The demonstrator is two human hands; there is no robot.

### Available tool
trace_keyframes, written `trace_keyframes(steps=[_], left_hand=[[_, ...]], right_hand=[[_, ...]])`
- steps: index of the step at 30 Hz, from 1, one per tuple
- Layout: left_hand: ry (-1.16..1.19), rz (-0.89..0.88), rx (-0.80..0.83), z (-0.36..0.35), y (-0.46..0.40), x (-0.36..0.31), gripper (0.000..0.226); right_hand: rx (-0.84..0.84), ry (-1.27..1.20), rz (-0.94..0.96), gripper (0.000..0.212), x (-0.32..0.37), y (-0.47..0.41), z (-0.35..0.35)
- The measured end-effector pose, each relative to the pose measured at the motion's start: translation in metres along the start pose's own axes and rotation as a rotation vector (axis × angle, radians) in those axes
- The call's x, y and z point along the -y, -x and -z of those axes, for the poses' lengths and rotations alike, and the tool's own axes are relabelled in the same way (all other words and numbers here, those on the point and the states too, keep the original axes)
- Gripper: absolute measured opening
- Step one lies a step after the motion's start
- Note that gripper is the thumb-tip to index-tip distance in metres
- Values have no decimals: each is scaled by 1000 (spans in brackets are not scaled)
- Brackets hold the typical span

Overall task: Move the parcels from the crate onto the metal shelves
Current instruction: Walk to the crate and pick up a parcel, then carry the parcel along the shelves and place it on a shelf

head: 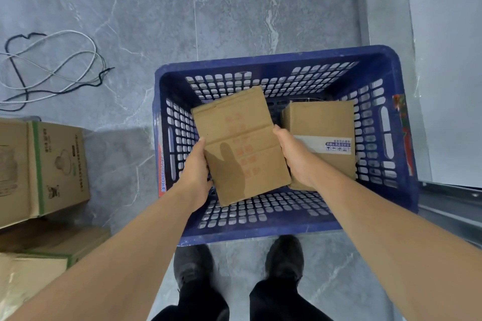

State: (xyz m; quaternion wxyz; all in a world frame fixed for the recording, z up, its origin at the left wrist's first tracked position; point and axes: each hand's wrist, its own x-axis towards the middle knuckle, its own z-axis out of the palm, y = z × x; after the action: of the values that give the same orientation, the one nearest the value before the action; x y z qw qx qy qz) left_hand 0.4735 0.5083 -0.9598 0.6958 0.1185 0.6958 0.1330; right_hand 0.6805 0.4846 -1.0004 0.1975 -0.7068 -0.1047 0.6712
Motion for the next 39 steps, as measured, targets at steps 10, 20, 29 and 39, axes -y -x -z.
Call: trace_keyframes(steps=[10, 20, 29, 39], left_hand=[[28, -66, -44, 7, 55, -3, 46], [29, -192, 16, 19, 239, -89, 42], [-10, -380, 121, 44, 444, -189, 41], [-105, -633, 299, 77, 616, -263, 62]], right_hand=[[-15, 51, 88, 54, 17, 63, 3], [17, 149, 272, 53, 113, 263, 14], [-92, 164, 489, 56, 214, 479, 12], [-165, 146, 761, 63, 286, 665, 4]])
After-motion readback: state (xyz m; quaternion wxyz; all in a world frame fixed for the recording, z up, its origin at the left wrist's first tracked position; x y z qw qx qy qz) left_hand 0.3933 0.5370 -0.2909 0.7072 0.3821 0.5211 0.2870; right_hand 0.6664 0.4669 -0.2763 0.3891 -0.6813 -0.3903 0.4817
